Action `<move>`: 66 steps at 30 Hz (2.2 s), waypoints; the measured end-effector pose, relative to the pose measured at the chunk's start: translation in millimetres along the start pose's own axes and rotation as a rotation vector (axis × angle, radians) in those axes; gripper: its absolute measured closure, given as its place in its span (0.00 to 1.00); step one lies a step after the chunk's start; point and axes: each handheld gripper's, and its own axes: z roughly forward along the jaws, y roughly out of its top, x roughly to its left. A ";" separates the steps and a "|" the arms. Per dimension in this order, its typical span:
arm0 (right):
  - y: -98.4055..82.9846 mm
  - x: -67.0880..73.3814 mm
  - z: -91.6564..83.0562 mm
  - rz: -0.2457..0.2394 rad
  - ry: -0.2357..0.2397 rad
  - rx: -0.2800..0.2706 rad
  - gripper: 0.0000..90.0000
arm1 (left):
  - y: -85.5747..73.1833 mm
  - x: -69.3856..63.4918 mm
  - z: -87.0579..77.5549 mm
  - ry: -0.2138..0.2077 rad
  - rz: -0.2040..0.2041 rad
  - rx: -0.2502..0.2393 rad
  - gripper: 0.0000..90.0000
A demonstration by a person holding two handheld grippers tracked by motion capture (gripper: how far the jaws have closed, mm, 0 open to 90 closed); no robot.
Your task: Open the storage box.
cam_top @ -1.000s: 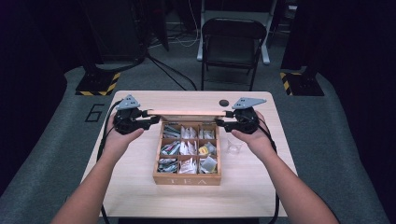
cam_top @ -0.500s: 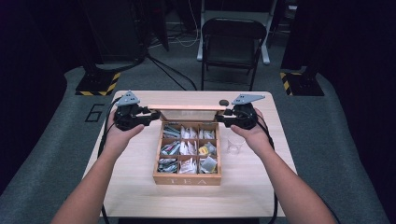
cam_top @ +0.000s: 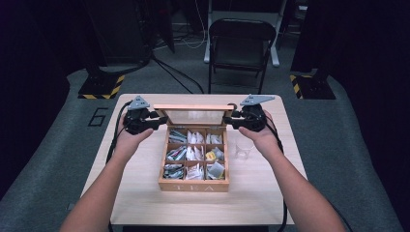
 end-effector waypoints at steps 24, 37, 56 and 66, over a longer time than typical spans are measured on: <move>-0.6 -10.8 15.3 0.024 -0.007 0.005 0.64 | 5.2 8.2 10.7 -0.007 -0.017 -0.006 0.67; -4.7 -15.3 29.9 0.003 -0.020 0.023 0.65 | 5.1 11.9 13.7 -0.010 -0.038 -0.018 0.68; -12.8 -23.5 40.4 0.036 -0.015 0.026 0.67 | 5.3 14.9 16.0 -0.013 -0.052 -0.023 0.68; -13.5 -25.3 43.0 0.052 -0.012 0.022 0.67 | 5.3 16.1 17.3 -0.012 -0.063 -0.028 0.68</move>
